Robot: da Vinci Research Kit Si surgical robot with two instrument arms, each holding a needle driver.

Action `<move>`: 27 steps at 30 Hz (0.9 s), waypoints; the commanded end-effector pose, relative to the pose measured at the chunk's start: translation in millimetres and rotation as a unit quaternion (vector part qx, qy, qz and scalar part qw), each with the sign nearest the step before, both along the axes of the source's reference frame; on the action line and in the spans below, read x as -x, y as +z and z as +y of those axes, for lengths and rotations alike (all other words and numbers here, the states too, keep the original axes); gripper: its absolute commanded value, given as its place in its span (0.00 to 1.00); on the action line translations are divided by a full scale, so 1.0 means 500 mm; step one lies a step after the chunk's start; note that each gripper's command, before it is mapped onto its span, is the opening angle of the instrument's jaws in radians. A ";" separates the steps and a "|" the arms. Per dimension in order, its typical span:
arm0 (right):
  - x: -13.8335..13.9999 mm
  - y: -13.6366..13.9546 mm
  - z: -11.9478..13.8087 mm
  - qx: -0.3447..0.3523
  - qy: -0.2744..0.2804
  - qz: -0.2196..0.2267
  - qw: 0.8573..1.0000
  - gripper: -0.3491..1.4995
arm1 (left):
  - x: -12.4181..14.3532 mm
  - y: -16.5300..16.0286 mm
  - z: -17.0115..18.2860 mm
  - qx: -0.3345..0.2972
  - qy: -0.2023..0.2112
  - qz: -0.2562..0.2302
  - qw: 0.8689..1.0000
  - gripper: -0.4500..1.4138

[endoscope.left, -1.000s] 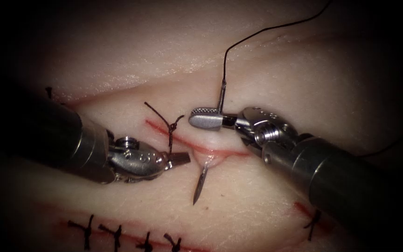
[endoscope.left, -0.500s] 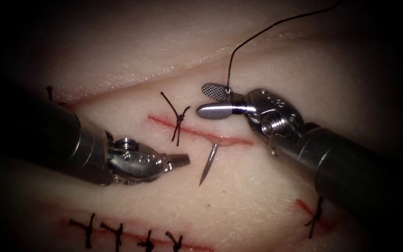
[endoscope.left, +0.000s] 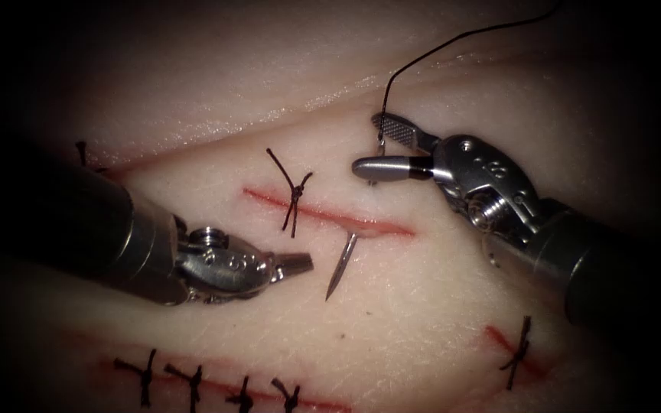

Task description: Wound Closure

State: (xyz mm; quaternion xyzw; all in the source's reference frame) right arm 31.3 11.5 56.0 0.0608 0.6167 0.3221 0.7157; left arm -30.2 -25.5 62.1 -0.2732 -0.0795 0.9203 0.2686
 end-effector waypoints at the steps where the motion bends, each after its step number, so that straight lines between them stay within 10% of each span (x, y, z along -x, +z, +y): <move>1: -0.0023 0.0015 0.0002 0.003 -0.001 -0.001 1.000 0.97 | 0.0001 0.0014 -0.0017 -0.001 0.001 0.001 1.000 0.00; 6: -0.0021 0.0028 -0.0002 0.008 0.003 -0.008 1.000 0.79 | -0.0004 0.0012 -0.0020 -0.001 0.002 0.000 1.000 0.00; 9: -0.0008 0.0027 -0.0022 0.014 0.003 -0.013 1.000 0.00 | -0.0009 0.0010 -0.0022 -0.001 0.003 0.000 1.000 0.00; 27: -0.0030 0.0055 -0.0118 -0.151 -0.055 0.073 0.984 0.00 | -0.0001 0.0010 -0.0017 0.002 0.006 0.001 1.000 0.00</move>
